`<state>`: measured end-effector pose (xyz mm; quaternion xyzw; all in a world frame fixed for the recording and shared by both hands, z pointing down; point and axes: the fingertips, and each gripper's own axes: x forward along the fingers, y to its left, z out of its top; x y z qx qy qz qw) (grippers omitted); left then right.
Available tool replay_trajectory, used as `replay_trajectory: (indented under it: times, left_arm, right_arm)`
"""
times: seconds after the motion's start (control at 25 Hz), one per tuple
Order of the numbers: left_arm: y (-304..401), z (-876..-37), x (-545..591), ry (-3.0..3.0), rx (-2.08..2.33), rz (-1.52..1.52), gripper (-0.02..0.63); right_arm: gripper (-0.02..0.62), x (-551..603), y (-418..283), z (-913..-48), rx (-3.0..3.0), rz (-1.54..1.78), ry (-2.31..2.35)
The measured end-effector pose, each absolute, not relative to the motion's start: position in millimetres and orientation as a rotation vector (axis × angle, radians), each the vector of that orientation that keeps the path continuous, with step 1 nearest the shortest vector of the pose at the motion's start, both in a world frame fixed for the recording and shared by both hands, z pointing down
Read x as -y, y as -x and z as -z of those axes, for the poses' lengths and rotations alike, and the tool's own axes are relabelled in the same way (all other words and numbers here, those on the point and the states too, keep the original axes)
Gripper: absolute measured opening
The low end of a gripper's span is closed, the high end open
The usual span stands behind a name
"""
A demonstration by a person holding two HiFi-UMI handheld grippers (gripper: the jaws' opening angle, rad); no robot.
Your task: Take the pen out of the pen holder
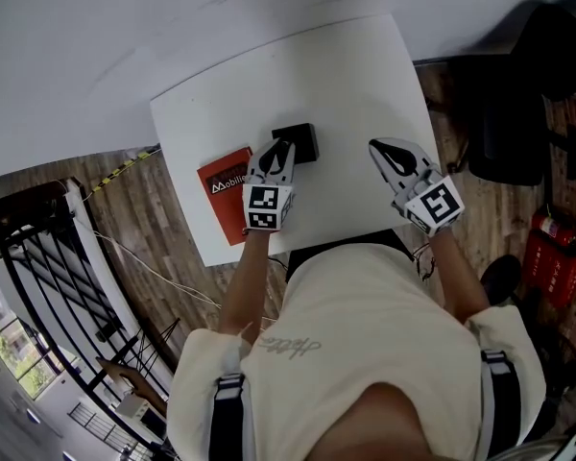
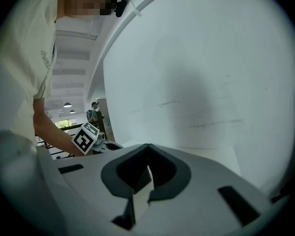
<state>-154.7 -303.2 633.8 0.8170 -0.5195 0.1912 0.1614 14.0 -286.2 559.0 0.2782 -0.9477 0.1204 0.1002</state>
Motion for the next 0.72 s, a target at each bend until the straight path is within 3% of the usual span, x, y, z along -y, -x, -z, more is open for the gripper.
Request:
replay_trajectory:
  times: [0.72]
  left_arm:
    - [163,-581,292,-2.349,1.593,-0.432,0.086]
  right_arm:
    - [0.008,270,-7,-551,2.839,-0.341,-0.826]
